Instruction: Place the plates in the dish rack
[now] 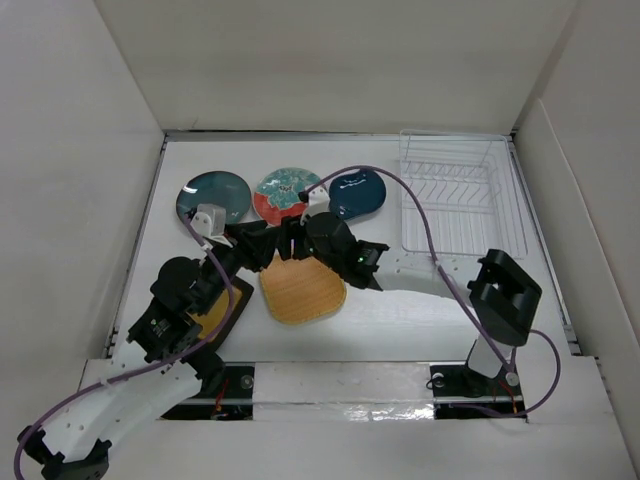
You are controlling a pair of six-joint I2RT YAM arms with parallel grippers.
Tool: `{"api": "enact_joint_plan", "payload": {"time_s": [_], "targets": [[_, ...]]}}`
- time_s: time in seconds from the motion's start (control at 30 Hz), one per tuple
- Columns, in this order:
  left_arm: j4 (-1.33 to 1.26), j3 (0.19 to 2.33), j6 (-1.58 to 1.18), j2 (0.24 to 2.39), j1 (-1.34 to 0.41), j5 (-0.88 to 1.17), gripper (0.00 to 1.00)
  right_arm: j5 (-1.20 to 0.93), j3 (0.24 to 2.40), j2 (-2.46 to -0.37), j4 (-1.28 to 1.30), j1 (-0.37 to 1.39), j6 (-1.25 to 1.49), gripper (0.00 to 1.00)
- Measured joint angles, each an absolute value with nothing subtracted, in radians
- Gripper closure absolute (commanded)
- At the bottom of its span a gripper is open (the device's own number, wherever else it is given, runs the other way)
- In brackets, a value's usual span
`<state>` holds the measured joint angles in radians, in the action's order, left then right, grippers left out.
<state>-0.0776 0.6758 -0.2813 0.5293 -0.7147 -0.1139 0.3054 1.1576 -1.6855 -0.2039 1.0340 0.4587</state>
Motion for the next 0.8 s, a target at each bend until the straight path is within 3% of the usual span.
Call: {"api": "enact_joint_plan", "payload": {"time_s": [0.1,0.13,0.2,0.23,0.27,0.33,0.43,0.47,0.5,0.6,0.63,0.67,0.8], "targets": [[-0.078,0.676,-0.282,0.517,-0.715,-0.115,0.61,0.294,1.219,-1.755,-0.215,1.032,0.477,0.58],[-0.078,0.676,-0.281,0.513,-0.715,-0.117,0.61,0.285,1.243,-1.781,-0.218,1.032,0.484,0.71],[-0.078,0.676,-0.281,0.512,-0.714,-0.12,0.61,0.268,1.28,-1.819,-0.218,1.03,0.493,0.85],[-0.077,0.676,-0.281,0.512,-0.715,-0.122,0.61,0.26,1.297,-1.836,-0.217,1.029,0.495,0.99],[-0.076,0.676,-0.281,0.513,-0.715,-0.122,0.63,0.25,1.313,-1.851,-0.217,1.029,0.493,1.0],[-0.076,0.676,-0.281,0.509,-0.714,-0.123,0.66,0.223,1.333,-1.871,-0.217,1.028,0.495,1.0],[-0.078,0.676,-0.28,0.491,-0.714,-0.125,0.84,0.155,1.338,-1.879,-0.215,1.028,0.48,1.0],[-0.078,0.676,-0.278,0.485,-0.715,-0.125,1.0,0.132,1.346,-1.883,-0.21,1.028,0.47,1.0],[-0.079,0.676,-0.279,0.478,-0.714,-0.125,1.0,0.101,1.359,-1.893,-0.208,1.028,0.457,0.99],[-0.08,0.676,-0.274,0.466,-0.715,-0.124,1.0,0.01,1.419,-1.938,-0.182,1.028,0.422,0.77],[-0.081,0.676,-0.272,0.465,-0.714,-0.124,1.0,-0.027,1.441,-1.959,-0.176,1.028,0.409,0.61],[-0.081,0.676,-0.271,0.463,-0.715,-0.124,1.0,-0.06,1.462,-1.98,-0.164,1.029,0.395,0.55],[-0.083,0.676,-0.27,0.46,-0.715,-0.121,1.0,-0.15,1.538,-2.083,-0.12,1.049,0.348,0.48]]}}
